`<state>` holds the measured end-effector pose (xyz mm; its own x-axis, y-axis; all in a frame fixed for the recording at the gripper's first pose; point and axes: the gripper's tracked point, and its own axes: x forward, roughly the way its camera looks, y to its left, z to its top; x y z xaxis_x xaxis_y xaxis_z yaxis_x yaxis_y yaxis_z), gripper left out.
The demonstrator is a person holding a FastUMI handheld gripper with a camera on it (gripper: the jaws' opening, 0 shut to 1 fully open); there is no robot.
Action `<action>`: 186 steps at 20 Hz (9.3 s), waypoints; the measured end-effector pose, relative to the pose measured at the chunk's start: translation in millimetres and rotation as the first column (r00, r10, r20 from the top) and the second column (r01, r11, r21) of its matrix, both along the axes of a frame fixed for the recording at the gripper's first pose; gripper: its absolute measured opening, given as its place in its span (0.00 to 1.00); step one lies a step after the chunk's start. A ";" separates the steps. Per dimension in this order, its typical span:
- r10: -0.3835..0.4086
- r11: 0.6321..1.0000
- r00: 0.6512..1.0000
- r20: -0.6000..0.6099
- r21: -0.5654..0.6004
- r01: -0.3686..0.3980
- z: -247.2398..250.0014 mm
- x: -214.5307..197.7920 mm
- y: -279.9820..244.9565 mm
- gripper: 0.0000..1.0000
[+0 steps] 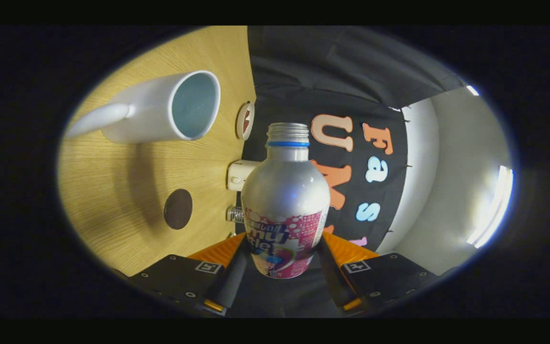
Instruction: Take the bottle from table, then pour the juice into the cup, finally place the bottle on the coaster
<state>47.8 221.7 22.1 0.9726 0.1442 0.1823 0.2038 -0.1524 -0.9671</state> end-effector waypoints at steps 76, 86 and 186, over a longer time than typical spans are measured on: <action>0.008 0.946 0.998 -0.066 -0.322 -0.029 4.6 6.7 27.6 0.77; 0.011 0.920 0.998 -0.068 -0.391 -0.037 1.5 7.0 30.5 0.77; 0.353 -0.065 0.863 -0.362 0.910 0.409 -69.4 69.6 -27.6 0.99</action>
<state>117.4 194.1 -47.3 0.9524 0.1633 -0.2575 -0.1739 0.9846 -0.0188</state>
